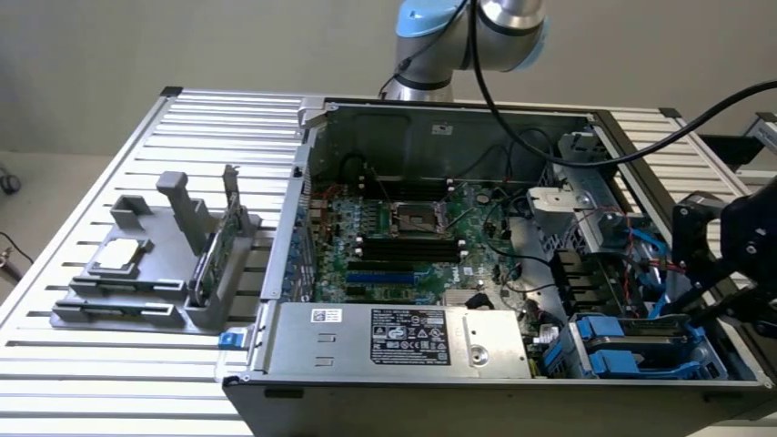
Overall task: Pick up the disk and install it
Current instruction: 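Insert the first disk wire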
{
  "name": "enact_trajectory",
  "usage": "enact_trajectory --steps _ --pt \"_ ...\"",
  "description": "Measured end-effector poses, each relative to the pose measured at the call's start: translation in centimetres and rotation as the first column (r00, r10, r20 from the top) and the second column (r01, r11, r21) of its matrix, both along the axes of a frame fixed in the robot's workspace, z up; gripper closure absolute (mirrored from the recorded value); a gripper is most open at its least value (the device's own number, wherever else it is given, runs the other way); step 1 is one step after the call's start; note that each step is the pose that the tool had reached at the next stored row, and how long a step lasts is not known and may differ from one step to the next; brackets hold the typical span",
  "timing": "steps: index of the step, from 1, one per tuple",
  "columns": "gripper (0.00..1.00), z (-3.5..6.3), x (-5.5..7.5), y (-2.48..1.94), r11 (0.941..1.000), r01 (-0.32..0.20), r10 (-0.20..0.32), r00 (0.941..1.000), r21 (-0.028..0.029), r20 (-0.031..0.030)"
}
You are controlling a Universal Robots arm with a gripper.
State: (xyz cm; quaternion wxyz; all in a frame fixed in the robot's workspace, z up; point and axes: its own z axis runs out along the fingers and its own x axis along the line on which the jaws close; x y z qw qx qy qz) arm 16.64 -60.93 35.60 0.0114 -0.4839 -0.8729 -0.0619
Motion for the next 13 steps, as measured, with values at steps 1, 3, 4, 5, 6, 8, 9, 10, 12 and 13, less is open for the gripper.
enact_trajectory --steps 1,3,4,5,6,8,9,10,12,13 --pt "0.75 0.0 0.0 0.0 1.0 0.008 -0.008 1.0 0.0018 -0.0004" --pt "0.73 0.0 -0.02 0.0 0.9997 0.025 -0.025 0.9997 0.0057 -0.0015" --pt "0.73 0.0 -0.03 0.0 0.9994 0.034 -0.034 0.9994 0.0078 -0.0021" --pt "0.67 0.0 -0.04 0.0 0.9991 0.042 -0.042 0.9991 0.01 -0.0026" --pt "0.67 0.0 -0.05 0.0 0.9986 0.051 -0.051 0.9987 0.0123 -0.0031" --pt "0.67 0.01 -0.06 0.0 0.9976 0.067 -0.067 0.9978 0.0166 -0.0043" --pt "0.67 0.0 -0.07 0.0 0.997 0.075 -0.075 0.9972 0.0182 -0.0051" --pt "0.67 0.0 -0.07 0.0 0.9963 0.084 -0.083 0.9965 0.0195 -0.006" --pt "0.67 0.0 -0.09 -0.01 0.9947 0.1 -0.1 0.995 0.0222 -0.0079" --pt "0.67 -0.01 -0.09 -0.01 0.9939 0.107 -0.107 0.9942 0.0251 -0.0092"
